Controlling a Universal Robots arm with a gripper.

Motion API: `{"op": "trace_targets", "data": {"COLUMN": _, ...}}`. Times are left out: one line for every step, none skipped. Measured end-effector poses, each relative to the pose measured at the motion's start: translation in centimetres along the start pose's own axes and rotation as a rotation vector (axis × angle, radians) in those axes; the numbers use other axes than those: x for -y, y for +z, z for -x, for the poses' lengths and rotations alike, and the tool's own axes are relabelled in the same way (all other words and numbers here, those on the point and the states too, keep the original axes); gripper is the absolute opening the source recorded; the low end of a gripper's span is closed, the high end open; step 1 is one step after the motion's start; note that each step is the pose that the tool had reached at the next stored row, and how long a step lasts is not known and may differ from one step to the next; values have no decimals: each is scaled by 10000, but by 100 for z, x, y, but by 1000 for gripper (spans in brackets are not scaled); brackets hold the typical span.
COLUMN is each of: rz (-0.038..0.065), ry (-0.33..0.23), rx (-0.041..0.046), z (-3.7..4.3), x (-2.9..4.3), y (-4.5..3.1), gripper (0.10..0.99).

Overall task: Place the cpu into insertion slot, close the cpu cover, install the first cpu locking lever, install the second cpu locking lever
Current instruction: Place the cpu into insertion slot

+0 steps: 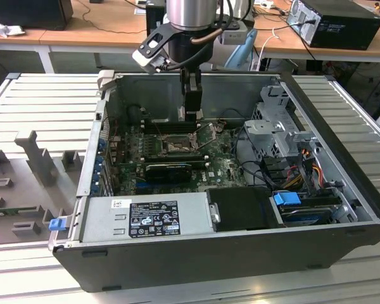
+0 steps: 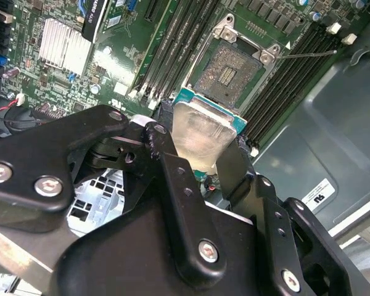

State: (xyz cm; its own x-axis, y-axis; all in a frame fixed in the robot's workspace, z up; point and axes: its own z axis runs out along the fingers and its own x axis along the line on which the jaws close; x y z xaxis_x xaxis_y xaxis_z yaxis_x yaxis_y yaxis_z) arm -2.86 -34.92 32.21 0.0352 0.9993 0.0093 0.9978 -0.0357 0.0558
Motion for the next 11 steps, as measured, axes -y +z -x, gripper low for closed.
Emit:
{"op": "trace_targets", "data": {"rz": 0, "ry": -1, "rx": 0, "z": 0, "x": 0, "y": 4, "gripper": 525}}
{"op": "trace_targets", "data": {"rz": 0, "ry": 0, "rx": 1, "z": 0, "x": 0, "y": 11, "gripper": 525}}
{"op": "trace_targets", "data": {"rz": 1, "ry": 0, "rx": 0, "z": 0, "x": 1, "y": 19, "gripper": 525}}
{"op": "trace_targets", "data": {"rz": 0, "ry": 0, "rx": 0, "z": -1, "x": 2, "y": 25, "gripper": 525}}
{"op": "trace_targets", "data": {"rz": 1, "ry": 0, "rx": 0, "z": -6, "x": 4, "y": 54, "gripper": 525}}
{"op": "trace_targets", "data": {"rz": 1, "ry": -1, "rx": 0, "z": -10, "x": 6, "y": 90, "gripper": 525}}
{"op": "trace_targets", "data": {"rz": 0, "ry": -1, "rx": 1, "z": -10, "x": 8, "y": 106, "gripper": 525}}
{"op": "trace_targets", "data": {"rz": 0, "ry": 0, "rx": 1, "z": -9, "x": 10, "y": 123, "gripper": 525}}
{"op": "trace_targets", "data": {"rz": -1, "ry": -27, "rx": -17, "z": -9, "x": 15, "y": 161, "gripper": 525}}
{"op": "trace_targets", "data": {"rz": -4, "ry": -219, "rx": -51, "z": -9, "x": 20, "y": 190, "gripper": 525}}
{"op": "trace_targets", "data": {"rz": -6, "ry": -407, "rx": -66, "z": -9, "x": 23, "y": 205, "gripper": 525}}
